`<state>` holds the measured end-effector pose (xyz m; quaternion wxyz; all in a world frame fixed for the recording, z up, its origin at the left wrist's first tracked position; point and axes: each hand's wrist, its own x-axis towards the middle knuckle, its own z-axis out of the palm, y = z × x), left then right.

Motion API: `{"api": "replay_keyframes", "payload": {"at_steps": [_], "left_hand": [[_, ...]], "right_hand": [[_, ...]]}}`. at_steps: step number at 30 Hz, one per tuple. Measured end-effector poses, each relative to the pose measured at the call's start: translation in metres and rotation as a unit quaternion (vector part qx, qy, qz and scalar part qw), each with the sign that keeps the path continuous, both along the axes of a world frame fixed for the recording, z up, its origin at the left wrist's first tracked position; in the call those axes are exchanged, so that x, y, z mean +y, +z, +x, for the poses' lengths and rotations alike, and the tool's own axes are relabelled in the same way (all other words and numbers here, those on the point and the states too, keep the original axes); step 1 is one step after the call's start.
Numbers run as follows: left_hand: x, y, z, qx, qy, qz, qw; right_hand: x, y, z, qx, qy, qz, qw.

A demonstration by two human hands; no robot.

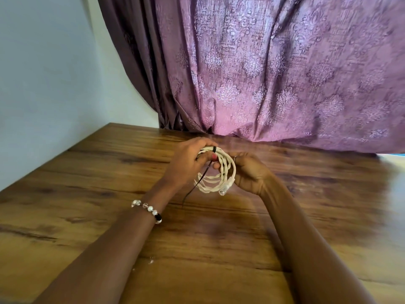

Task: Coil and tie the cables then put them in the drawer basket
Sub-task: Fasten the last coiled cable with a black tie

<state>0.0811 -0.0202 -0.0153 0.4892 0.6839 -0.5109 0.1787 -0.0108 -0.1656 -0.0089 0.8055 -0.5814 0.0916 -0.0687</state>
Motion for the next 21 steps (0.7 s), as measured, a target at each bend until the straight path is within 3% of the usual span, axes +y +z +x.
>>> {"api": "replay_keyframes", "payload": {"at_steps": [3,9,13,17,21], "left_hand": [[0.001,0.000,-0.002,-0.048,0.013,-0.030,0.998],[-0.002,-0.001,0.002,-0.050,0.002,-0.032,0.998],[-0.004,-0.001,0.001,-0.036,-0.020,-0.009,0.999],[-0.003,-0.005,0.004,0.029,-0.039,0.004,0.999],[-0.008,-0.007,-0.005,0.193,-0.075,0.000,0.978]], "right_hand": [[0.002,-0.002,0.002,-0.001,0.024,0.064,0.998],[0.012,-0.001,0.007,-0.005,0.041,0.119,0.992],[0.010,-0.005,0.008,-0.048,-0.041,0.091,0.994],[0.007,-0.001,0.008,-0.075,-0.182,0.100,0.975],[0.003,0.003,0.007,-0.084,-0.234,-0.012,0.968]]}}
